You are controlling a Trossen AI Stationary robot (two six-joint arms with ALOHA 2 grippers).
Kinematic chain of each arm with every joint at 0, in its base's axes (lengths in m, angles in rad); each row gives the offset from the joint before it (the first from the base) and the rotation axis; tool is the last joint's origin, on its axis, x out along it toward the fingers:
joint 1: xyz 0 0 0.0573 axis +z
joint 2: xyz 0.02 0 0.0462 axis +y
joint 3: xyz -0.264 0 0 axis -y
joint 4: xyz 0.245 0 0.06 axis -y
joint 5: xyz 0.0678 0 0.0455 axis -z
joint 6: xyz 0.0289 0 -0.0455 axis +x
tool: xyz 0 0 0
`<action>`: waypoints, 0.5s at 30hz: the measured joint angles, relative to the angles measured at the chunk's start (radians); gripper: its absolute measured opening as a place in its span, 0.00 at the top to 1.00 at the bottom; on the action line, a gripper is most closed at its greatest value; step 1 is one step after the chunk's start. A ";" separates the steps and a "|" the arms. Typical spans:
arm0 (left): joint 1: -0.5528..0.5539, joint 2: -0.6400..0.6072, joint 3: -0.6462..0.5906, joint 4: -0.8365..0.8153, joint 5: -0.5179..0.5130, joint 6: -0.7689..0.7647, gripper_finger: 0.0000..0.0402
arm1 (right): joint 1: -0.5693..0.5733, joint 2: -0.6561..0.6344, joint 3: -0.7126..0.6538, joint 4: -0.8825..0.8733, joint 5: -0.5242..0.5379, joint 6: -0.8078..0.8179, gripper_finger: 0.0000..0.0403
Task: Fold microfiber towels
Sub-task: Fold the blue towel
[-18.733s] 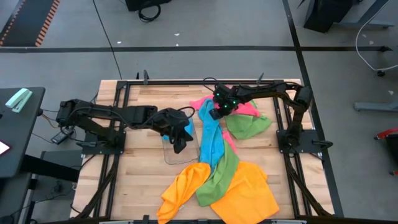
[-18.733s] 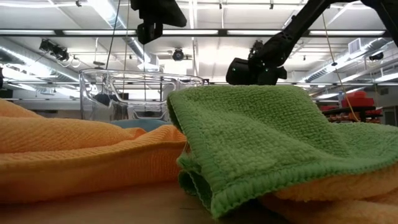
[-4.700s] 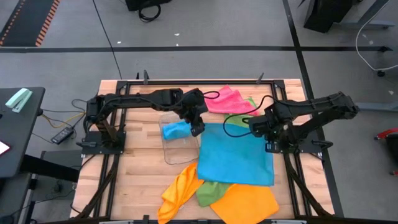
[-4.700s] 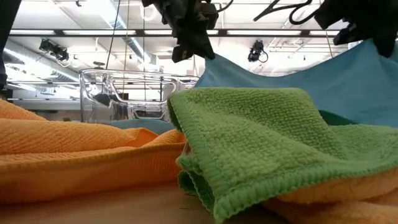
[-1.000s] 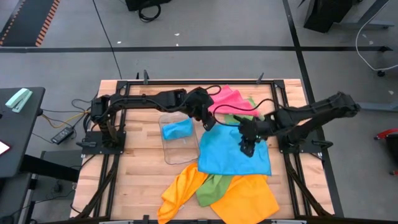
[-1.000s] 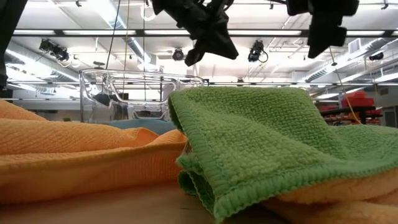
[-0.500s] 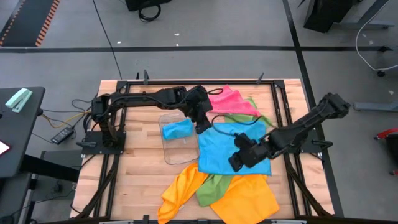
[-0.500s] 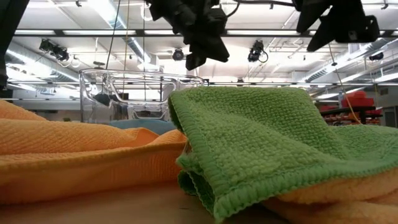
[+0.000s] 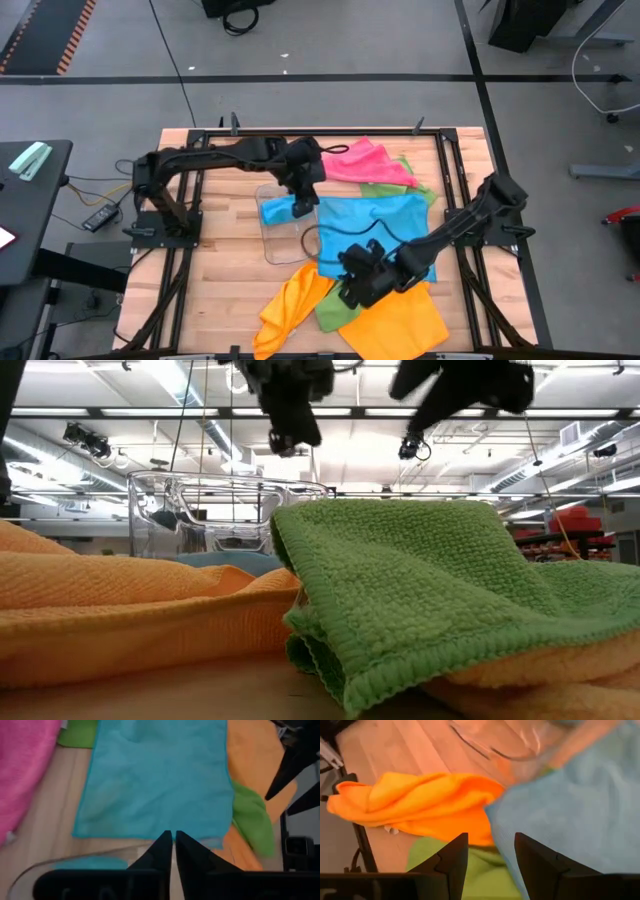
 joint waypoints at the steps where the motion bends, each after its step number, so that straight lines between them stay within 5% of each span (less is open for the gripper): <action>1: 0.000 -0.014 0.000 -0.015 -0.004 0.010 0.95 | 0.009 0.012 0.013 0.002 0.026 -0.028 0.58; 6: -0.029 -0.067 0.001 -0.077 -0.076 0.034 0.98 | 0.051 0.076 0.024 -0.001 0.141 -0.181 0.58; 15: -0.136 -0.076 0.001 -0.174 -0.230 -0.046 0.93 | 0.030 0.172 0.025 0.145 0.040 -0.356 0.57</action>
